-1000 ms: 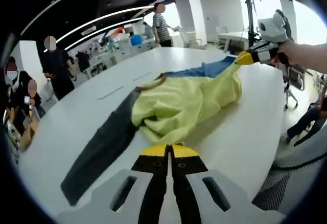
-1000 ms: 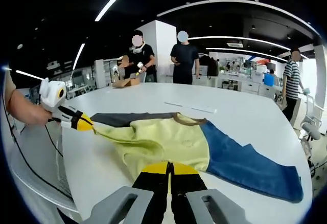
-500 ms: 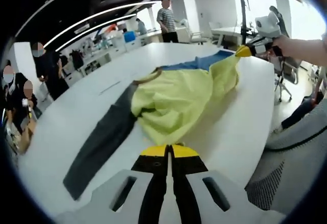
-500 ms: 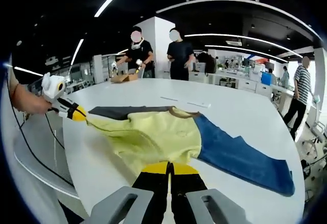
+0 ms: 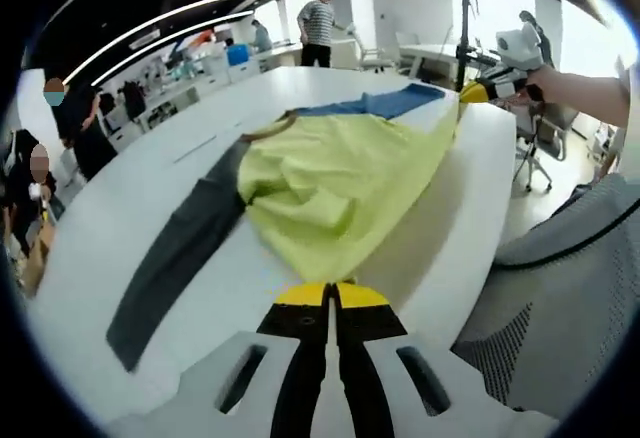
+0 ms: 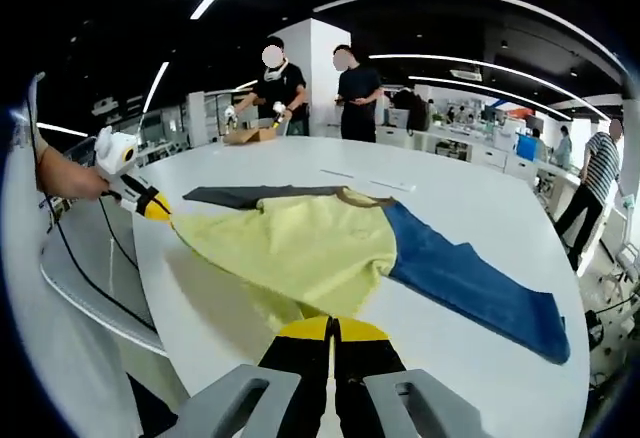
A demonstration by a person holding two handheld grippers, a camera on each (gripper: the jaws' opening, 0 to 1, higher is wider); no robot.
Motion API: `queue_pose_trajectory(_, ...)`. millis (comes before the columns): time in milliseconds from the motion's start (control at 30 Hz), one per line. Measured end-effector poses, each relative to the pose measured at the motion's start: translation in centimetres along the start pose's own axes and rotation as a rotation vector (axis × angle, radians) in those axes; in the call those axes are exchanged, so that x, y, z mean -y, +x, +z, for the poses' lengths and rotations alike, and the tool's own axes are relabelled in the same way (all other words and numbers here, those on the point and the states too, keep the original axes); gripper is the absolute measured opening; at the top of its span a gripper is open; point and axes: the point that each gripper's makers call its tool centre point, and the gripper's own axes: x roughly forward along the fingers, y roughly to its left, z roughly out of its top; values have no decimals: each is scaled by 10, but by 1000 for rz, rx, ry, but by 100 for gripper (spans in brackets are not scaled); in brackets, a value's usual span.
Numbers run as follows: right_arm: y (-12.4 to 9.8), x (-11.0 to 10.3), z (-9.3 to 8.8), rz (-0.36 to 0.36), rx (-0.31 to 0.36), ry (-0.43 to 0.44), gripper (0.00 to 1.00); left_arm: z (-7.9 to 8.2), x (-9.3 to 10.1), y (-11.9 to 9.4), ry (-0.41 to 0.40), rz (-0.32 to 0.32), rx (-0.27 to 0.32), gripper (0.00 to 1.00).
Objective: Fold the garment on the visible template until the final outline fits inside the template.
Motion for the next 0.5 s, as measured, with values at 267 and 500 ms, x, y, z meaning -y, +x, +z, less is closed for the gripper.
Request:
queue_pose_trajectory(267,-7,-16,-15,45,-46,-9,0,-13,9,-5,-3,-44,-47,0)
queue_pose_trajectory(500,-14,-32,-39,93,-112,-2,0,-33,12,-4,-2,-84,-92,0)
